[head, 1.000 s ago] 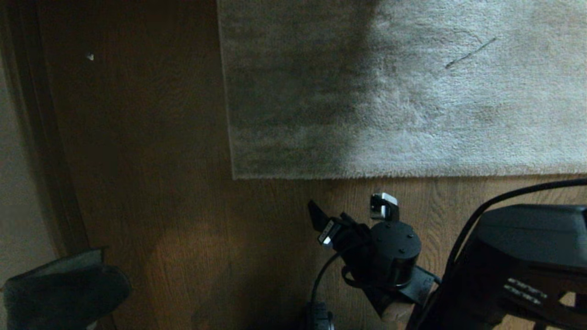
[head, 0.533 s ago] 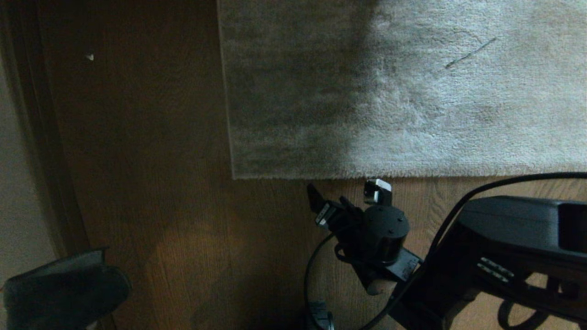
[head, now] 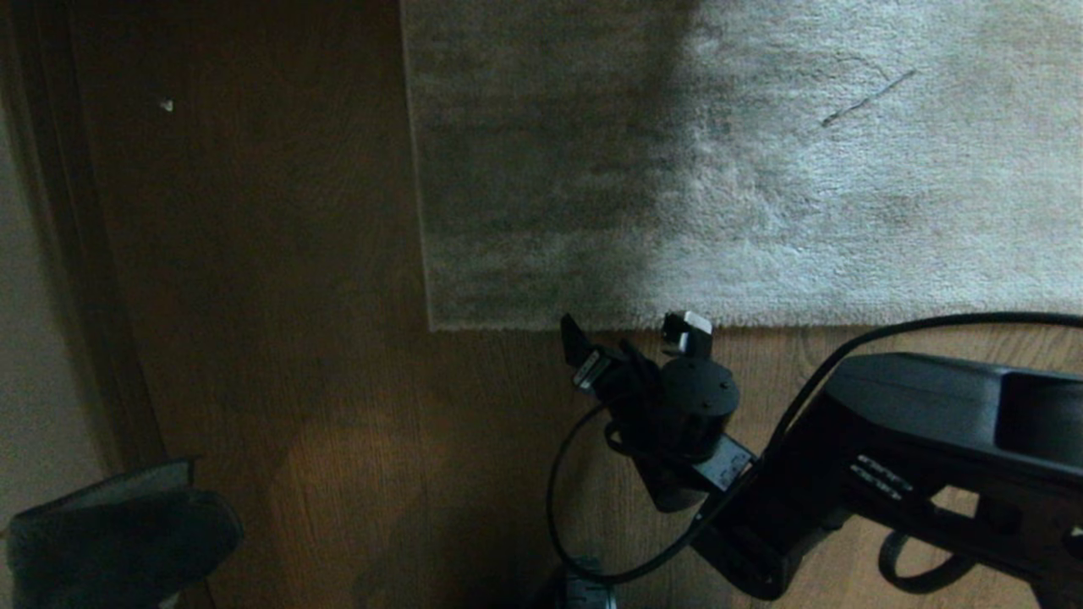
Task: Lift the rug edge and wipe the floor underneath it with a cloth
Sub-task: Lift up the carpet
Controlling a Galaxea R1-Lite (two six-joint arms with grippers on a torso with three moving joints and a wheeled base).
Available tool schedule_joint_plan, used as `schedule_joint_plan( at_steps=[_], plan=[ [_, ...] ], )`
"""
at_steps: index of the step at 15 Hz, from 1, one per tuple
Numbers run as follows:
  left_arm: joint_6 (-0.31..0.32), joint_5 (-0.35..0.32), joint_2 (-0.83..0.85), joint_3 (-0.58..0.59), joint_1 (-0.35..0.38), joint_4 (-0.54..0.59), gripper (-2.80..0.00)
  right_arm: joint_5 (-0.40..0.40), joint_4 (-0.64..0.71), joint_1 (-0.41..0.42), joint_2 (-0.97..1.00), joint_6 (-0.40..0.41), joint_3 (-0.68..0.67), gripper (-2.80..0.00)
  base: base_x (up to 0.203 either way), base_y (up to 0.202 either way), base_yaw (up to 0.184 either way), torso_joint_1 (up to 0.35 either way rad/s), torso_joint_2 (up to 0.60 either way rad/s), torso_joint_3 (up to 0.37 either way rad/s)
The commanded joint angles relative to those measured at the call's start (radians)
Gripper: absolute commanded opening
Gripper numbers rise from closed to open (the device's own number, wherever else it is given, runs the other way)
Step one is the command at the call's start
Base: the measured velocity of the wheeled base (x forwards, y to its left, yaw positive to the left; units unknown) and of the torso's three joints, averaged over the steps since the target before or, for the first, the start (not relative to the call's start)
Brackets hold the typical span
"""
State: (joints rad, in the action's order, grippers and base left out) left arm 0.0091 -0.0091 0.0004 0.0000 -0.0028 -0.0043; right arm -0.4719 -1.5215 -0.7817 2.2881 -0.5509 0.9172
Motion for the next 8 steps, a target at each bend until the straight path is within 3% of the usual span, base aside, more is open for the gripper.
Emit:
schedule_joint_plan(
  at_steps=[1,8],
  plan=[
    [0.0,0.0,0.0,0.0,0.0,0.0,-2.8,-0.002,-0.049,-0.001,0.014,-0.002,0.028,0.0,0.0,0.0,0.0,0.0,0.0,0.0],
    [0.0,0.0,0.0,0.0,0.0,0.0,-2.8,-0.001,-0.049,-0.001,0.011,0.002,0.066,0.0,0.0,0.0,0.0,0.0,0.0,0.0]
  ],
)
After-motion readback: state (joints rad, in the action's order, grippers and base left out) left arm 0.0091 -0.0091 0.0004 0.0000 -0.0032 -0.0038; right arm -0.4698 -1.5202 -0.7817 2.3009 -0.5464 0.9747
